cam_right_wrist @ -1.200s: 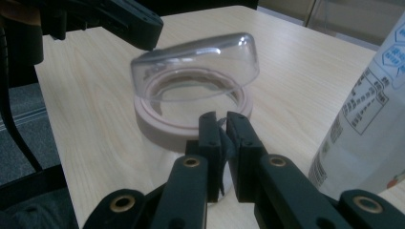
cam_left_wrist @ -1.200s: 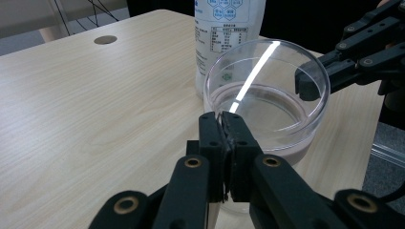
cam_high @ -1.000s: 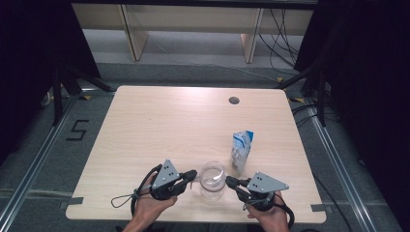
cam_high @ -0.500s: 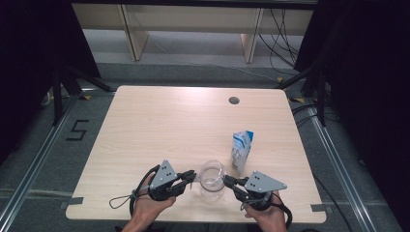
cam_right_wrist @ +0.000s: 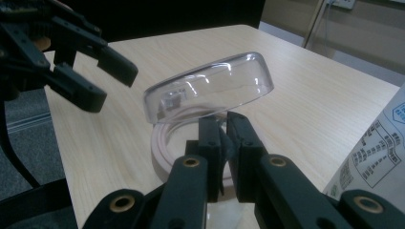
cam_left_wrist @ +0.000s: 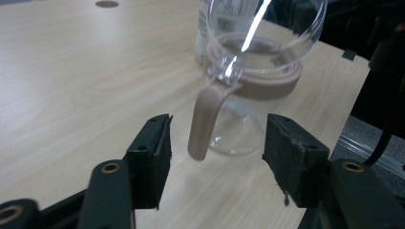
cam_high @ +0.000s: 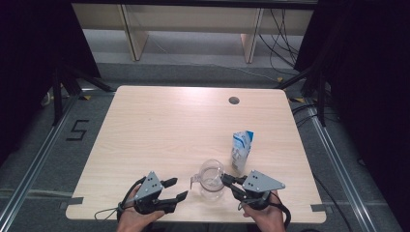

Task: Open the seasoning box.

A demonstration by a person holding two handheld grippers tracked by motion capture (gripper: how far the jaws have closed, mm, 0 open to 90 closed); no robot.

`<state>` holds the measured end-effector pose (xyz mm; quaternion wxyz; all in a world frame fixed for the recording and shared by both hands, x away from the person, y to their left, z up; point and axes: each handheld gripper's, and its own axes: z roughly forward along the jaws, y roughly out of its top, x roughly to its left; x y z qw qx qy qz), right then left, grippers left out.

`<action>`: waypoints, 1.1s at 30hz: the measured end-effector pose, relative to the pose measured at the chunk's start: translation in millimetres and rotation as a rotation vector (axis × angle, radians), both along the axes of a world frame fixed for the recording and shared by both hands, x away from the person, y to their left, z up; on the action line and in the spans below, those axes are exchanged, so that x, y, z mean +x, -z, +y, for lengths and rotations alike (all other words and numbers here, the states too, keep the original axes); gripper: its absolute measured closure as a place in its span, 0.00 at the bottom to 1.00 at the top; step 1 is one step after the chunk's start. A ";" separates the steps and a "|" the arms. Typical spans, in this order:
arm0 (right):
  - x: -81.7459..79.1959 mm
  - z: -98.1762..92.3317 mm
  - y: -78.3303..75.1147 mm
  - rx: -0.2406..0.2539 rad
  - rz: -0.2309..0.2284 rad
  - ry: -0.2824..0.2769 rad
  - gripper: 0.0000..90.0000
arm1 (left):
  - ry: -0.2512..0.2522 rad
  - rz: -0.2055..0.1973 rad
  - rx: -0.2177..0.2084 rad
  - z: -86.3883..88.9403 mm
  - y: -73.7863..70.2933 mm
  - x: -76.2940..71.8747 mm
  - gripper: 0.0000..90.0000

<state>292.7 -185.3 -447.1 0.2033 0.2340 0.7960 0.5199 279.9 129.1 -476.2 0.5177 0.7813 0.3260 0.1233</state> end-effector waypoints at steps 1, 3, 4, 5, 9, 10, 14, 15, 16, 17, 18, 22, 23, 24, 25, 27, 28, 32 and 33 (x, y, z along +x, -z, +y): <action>-0.3 0.5 -0.6 0.001 -0.001 0.002 0.94 | -0.010 0.016 -0.002 -0.6 2.6 -0.8 0.42; -0.5 1.6 -1.7 -0.001 -0.005 -0.004 0.94 | -0.002 0.021 0.015 -0.1 7.5 -0.4 0.39; -0.8 2.6 -2.2 0.007 -0.003 -0.007 0.94 | -0.011 0.026 0.018 -0.5 9.8 -0.8 0.39; -1.4 3.2 -2.8 0.010 0.001 -0.003 0.94 | -0.009 0.017 0.034 -0.1 11.5 -0.4 0.38; -1.2 6.8 -6.0 0.015 -0.019 -0.001 0.94 | -0.013 0.037 0.065 -1.2 18.1 -3.5 0.34; -1.2 7.3 -7.4 0.003 -0.017 -0.011 0.94 | -0.025 0.053 0.060 -2.3 19.3 -4.9 0.33; -1.9 13.3 -11.1 0.019 -0.036 -0.009 0.94 | -0.020 0.056 0.065 -3.5 21.3 -7.2 0.29; -1.8 14.2 -12.1 0.018 -0.031 -0.021 0.94 | -0.011 0.043 0.062 -4.2 21.9 -7.3 0.28; -3.2 15.3 -13.1 0.021 -0.020 -0.008 0.94 | -0.017 0.049 0.059 -5.1 22.4 -8.6 0.28; -2.4 16.4 -14.0 0.018 -0.032 -0.021 0.94 | -0.008 0.036 0.082 -4.0 22.9 -7.8 0.27; -1.7 17.3 -15.1 0.013 -0.051 -0.029 0.94 | -0.014 0.042 0.066 -5.1 23.3 -9.2 0.26; -2.8 23.8 -16.6 0.026 -0.047 -0.033 0.94 | -0.036 0.064 0.047 -2.0 26.6 -9.7 0.21; -2.5 24.8 -17.4 0.020 -0.046 -0.046 0.94 | -0.033 0.070 0.040 -0.7 26.6 -9.1 0.19; -2.5 26.3 -17.8 0.020 -0.054 -0.043 0.94 | -0.050 0.073 0.021 -0.8 26.6 -9.5 0.19; -1.9 28.1 -17.8 0.022 -0.047 -0.057 0.94 | -0.065 0.083 0.012 -0.2 25.9 -10.4 0.18; -1.5 31.6 -18.1 0.023 -0.050 -0.058 0.94 | -0.065 0.085 0.001 1.3 25.3 -9.9 0.18; -1.6 33.0 -18.5 0.018 -0.047 -0.066 0.94 | -0.076 0.083 0.001 1.3 25.0 -10.7 0.18; -1.1 40.6 -18.7 0.021 -0.049 -0.071 0.94 | -0.075 0.072 0.011 2.4 24.5 -10.2 0.18; -1.1 42.5 -18.7 0.023 -0.054 -0.073 0.94 | -0.082 0.080 0.001 1.5 25.2 -10.9 0.18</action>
